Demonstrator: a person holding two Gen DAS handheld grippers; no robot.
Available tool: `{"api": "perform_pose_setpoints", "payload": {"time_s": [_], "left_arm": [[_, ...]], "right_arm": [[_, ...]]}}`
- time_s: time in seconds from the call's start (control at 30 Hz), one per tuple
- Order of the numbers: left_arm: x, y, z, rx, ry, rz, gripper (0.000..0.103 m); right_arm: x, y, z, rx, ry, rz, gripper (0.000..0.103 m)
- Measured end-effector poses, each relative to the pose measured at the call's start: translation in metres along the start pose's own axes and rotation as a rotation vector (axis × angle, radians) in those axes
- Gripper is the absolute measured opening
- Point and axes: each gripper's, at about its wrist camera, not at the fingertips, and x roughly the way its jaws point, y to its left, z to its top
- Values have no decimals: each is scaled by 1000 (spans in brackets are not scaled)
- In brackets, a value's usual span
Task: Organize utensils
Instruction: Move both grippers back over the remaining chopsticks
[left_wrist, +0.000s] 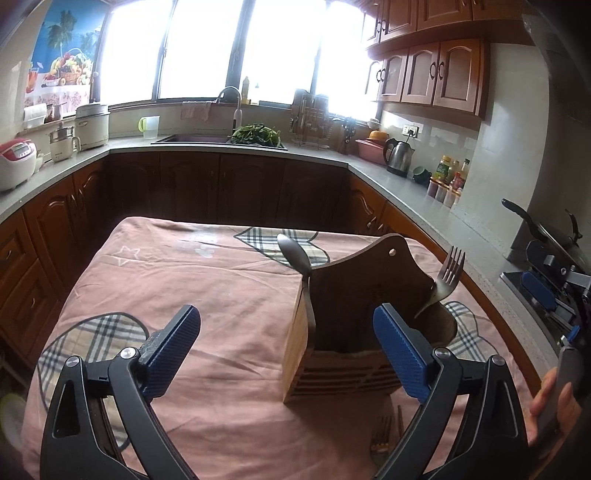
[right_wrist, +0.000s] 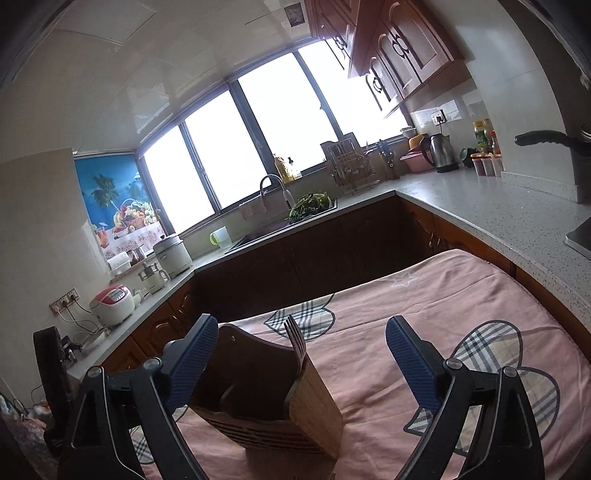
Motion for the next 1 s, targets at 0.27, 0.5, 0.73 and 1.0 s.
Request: {"api": "perform_pose_setpoints", "payload": {"time_s": [0.27,0.5,0.73,1.0], "left_arm": [[-44,18,-39,-66,56,-7,98],[-75,26,-76,-89,107,-3,98],[-98,27,-101,-94,124,-1,98],[-113,24,-124,-81,149,3,98]], "right_arm": [[-48,3,-21,-17,33,-33,96],[-78,-1,-50,0,111,-43,96],[-106,-4,-70,20,135,-62,96],[-130,0,-92,4,152,-68,96]]}}
